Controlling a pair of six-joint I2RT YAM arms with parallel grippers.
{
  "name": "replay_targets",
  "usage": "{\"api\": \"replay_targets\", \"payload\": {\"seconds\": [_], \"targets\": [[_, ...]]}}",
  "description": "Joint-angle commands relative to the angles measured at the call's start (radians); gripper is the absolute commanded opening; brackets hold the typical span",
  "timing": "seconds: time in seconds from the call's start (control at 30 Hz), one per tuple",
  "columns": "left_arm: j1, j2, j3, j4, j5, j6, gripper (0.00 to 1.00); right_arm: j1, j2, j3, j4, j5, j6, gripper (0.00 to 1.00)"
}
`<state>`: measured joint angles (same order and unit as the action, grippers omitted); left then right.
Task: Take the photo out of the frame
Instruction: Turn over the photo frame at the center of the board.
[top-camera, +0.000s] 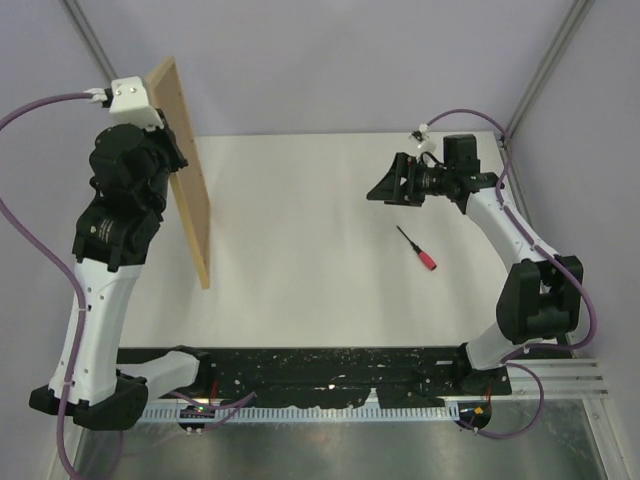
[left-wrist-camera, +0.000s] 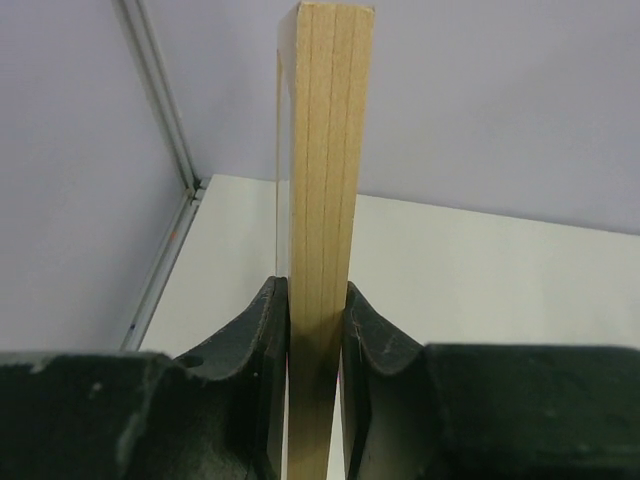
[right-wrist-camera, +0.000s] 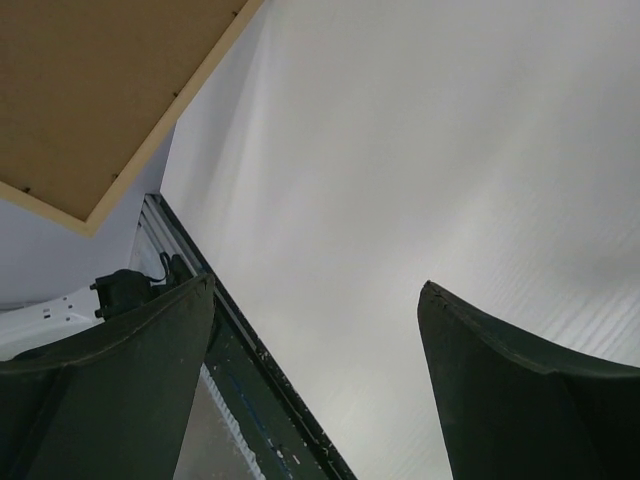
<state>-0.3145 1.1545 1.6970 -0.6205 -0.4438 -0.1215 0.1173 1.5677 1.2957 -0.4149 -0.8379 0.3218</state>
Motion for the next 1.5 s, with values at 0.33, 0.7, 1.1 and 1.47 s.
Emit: {"api": "replay_targets", "payload": {"seconds": [0.33,0.7,1.1,1.47], "targets": [[0.224,-0.150,-0.285,0.041,0.102,-0.072,0.00,0.162,0.061,-0.084,0.310,-0.147,0.268,0.87],[0.285,-0.190,-0.393,0.044,0.166,-0.089,0.00,0.338,0.347,-0.033,0.728,-0.227,0.554,0.88],[0.310,-0.230,-0.556,0.129,0.162,-0.058,0.00,0.389,0.460,0.045,0.815,-0.178,0.582,0.88],[0.371,-0.256,-0.657,0.196,0.195,-0.047,0.00,0.496,0.407,0.162,0.423,0.110,-0.108,0.88]]}}
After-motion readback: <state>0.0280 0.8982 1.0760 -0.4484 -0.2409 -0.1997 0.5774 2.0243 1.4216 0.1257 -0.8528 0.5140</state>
